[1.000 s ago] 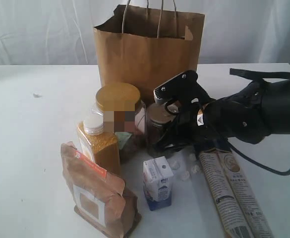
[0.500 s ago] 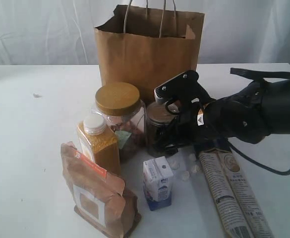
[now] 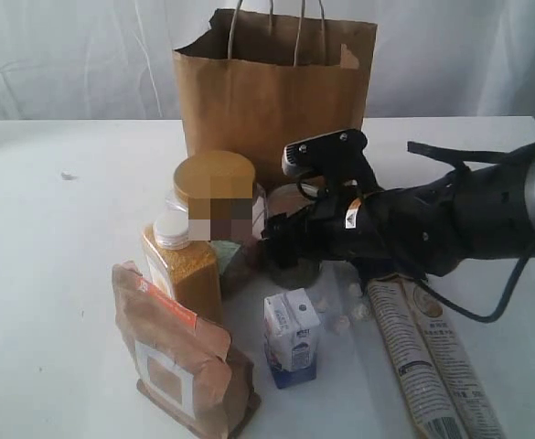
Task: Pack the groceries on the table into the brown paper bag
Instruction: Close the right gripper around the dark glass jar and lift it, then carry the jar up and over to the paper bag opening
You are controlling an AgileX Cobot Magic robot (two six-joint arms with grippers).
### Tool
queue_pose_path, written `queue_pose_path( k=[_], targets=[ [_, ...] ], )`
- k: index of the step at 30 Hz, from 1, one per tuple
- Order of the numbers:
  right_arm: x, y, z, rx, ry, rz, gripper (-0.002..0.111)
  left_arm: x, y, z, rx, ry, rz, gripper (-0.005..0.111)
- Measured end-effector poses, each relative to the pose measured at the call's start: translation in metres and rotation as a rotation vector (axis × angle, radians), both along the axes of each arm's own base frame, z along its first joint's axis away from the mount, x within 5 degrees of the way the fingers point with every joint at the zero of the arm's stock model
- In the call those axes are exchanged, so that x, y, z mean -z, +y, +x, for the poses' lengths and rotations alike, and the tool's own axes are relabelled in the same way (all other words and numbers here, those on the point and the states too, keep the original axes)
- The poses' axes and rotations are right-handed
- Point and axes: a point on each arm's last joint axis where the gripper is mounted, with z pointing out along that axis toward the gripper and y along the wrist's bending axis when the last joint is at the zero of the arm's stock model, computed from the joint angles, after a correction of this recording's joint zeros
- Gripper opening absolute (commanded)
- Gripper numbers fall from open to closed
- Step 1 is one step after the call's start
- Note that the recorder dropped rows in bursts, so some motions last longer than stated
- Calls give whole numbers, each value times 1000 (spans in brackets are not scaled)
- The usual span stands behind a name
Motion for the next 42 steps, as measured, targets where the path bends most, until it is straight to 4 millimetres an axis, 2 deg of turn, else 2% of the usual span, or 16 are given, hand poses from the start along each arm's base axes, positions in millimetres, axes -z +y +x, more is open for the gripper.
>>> queue_pose_path(
  k=[5, 9, 11, 12, 15, 18, 24, 32, 37, 42],
  targets=[
    [11, 3, 4, 5, -2, 7, 82, 0, 0, 0, 0, 0, 0, 0],
    [11, 4, 6, 11, -21, 27, 80, 0, 0, 0, 0, 0, 0, 0],
    [10, 5, 8, 15, -47, 48, 67, 0, 0, 0, 0, 0, 0, 0],
    [10, 5, 8, 19, -49, 55, 56, 0, 0, 0, 0, 0, 0, 0],
    [11, 5, 8, 32, -32, 64, 33, 0, 0, 0, 0, 0, 0, 0],
    [12, 5, 7, 34, -13, 54, 21, 0, 0, 0, 0, 0, 0, 0],
    [11, 4, 6, 33, 21, 30, 19, 0, 0, 0, 0, 0, 0, 0],
    [-7, -5, -8, 36, 86, -8, 19, 0, 0, 0, 0, 0, 0, 0],
    [-37, -14, -22, 35, 75, 1, 19, 0, 0, 0, 0, 0, 0, 0],
    [-84, -29, -44, 17, 10, 22, 19, 0, 0, 0, 0, 0, 0, 0]
  ],
)
